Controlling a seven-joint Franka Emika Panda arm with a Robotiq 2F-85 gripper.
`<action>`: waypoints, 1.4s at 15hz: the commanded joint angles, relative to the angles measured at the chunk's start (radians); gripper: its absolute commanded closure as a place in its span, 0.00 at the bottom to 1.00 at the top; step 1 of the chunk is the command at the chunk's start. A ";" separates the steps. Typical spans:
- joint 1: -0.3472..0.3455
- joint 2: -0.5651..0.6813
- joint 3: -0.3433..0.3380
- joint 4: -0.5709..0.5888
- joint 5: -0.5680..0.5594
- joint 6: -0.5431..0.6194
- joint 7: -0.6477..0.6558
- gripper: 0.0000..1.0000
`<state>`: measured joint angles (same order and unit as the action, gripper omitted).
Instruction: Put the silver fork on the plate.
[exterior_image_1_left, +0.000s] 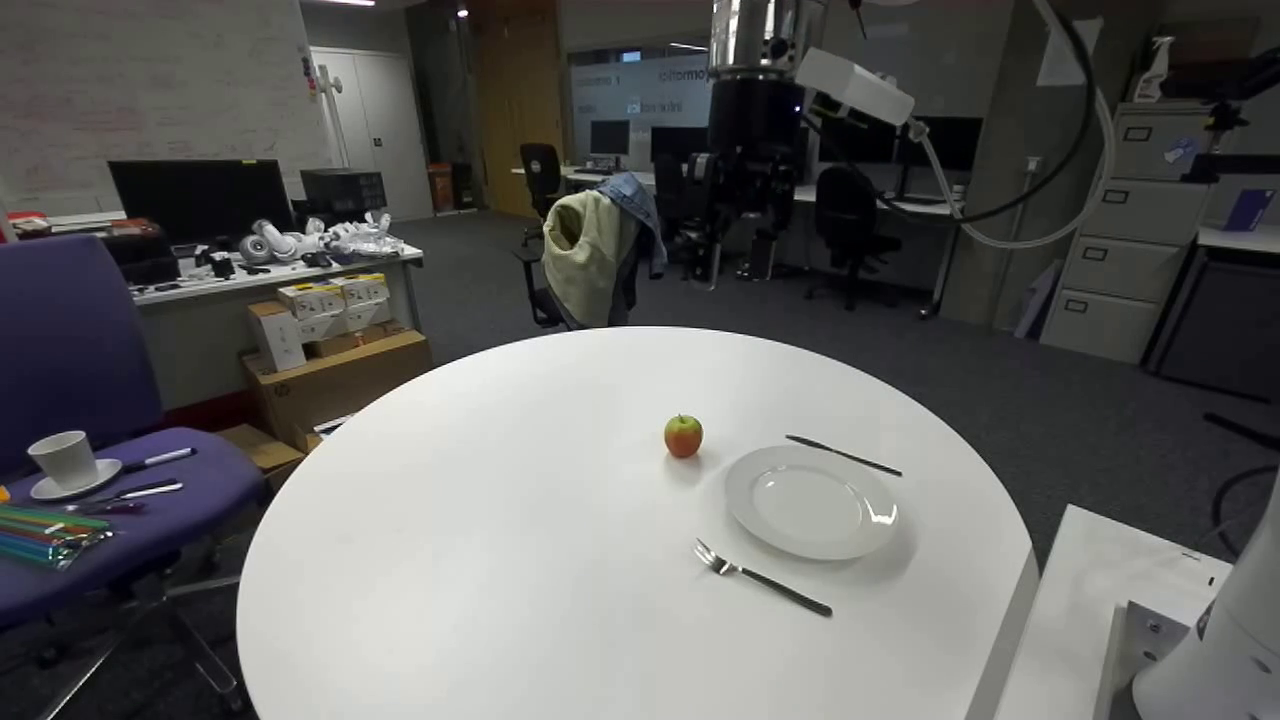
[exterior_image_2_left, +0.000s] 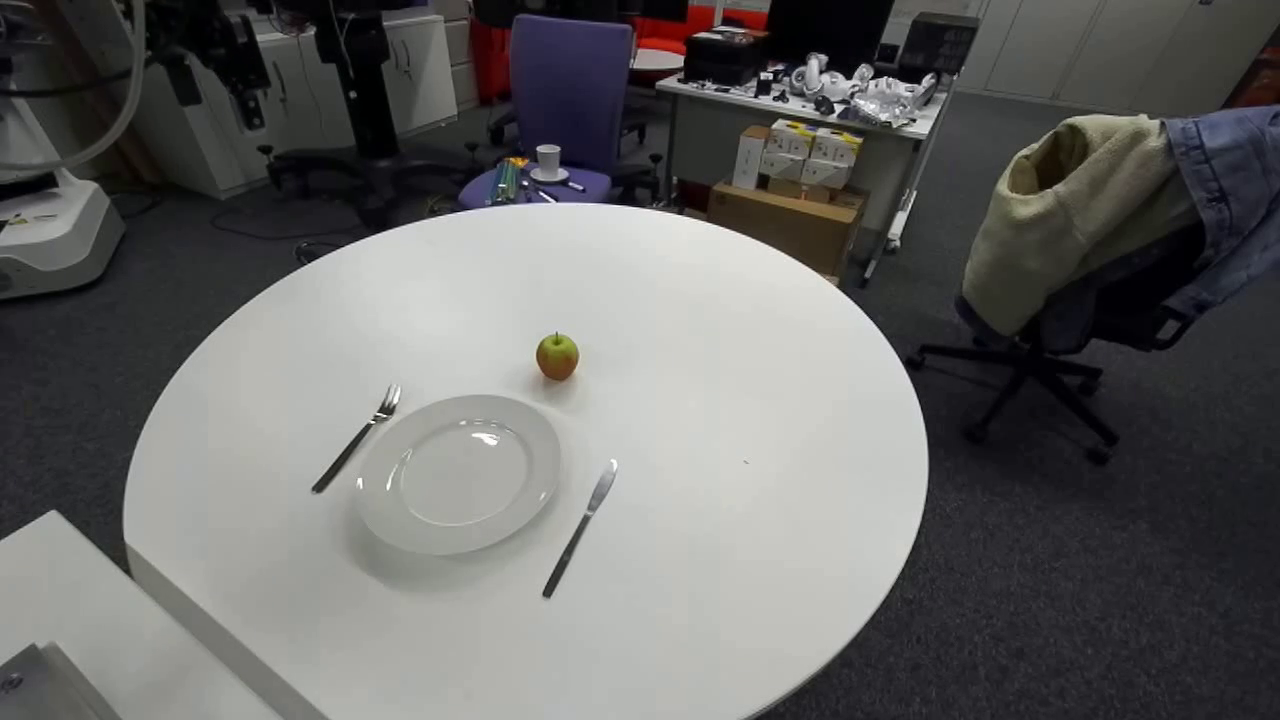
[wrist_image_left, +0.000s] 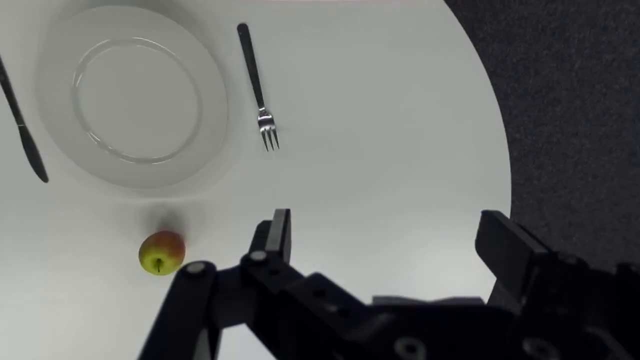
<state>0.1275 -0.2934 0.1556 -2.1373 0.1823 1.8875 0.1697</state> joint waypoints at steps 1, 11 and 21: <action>0.004 0.041 -0.008 -0.011 0.005 0.005 -0.049 0.00; 0.011 0.120 0.009 -0.164 -0.061 0.168 -0.086 0.00; 0.016 0.143 0.006 -0.181 -0.054 0.197 -0.084 0.00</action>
<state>0.1384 -0.1505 0.1658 -2.3193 0.1294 2.0858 0.0852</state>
